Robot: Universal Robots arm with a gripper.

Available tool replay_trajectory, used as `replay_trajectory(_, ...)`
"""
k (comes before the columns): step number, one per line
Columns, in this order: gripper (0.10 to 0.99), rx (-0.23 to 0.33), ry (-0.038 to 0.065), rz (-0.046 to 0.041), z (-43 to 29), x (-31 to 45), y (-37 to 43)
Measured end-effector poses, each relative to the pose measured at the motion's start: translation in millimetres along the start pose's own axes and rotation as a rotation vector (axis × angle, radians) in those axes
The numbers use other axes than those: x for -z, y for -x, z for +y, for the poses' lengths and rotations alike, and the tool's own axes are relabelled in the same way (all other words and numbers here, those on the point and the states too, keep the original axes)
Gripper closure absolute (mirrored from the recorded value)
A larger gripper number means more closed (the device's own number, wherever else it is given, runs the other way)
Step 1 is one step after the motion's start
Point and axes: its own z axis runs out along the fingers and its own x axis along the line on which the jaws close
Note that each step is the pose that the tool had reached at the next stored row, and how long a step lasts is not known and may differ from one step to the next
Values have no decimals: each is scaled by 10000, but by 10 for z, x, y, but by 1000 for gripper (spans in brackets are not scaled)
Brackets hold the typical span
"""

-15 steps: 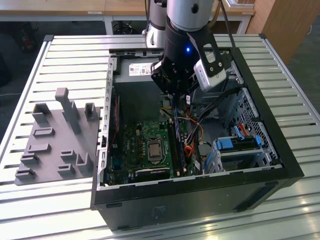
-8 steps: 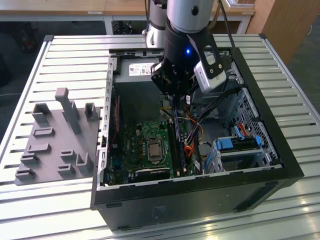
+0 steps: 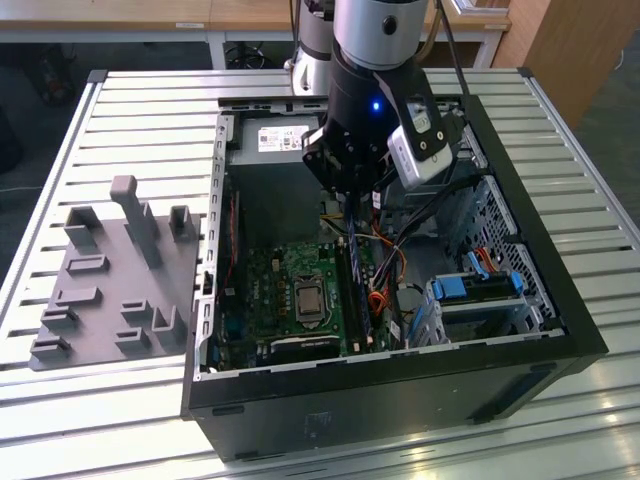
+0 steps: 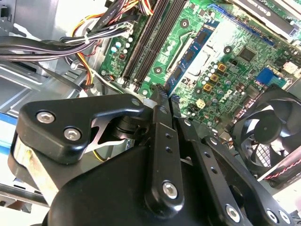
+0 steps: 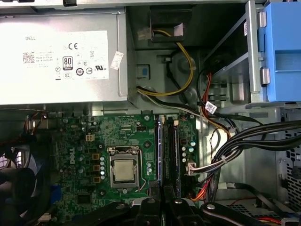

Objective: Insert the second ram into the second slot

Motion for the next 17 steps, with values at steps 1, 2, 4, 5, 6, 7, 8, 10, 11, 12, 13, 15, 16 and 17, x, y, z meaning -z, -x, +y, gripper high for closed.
replay_trajectory(1, 949, 0, -1, 0, 0, -3, 0)
replay_trajectory(2, 949, 0, 0, 0, 0, -6, 0)
replay_trajectory(4, 949, 0, -1, 0, -1, -12, 0)
replay_trajectory(5, 949, 0, -1, 0, -1, -14, 0)
replay_trajectory(6, 949, 0, -2, 0, -1, -16, 0)
replay_trajectory(7, 949, 0, -2, 0, -2, -18, 0)
replay_trajectory(8, 949, -1, -2, 0, -2, -20, 0)
replay_trajectory(10, 949, 0, 0, 0, -3, -25, 0)
replay_trajectory(11, 949, 0, -1, 0, -4, -26, 0)
replay_trajectory(12, 949, 0, -1, 0, -7, -41, 0)
replay_trajectory(13, 949, 0, 0, 0, -7, -54, 0)
replay_trajectory(15, 949, 0, -1, 0, -8, -58, 0)
replay_trajectory(16, 949, 0, -1, 0, -8, -60, 0)
replay_trajectory(17, 949, 0, 0, 0, -8, -62, 0)
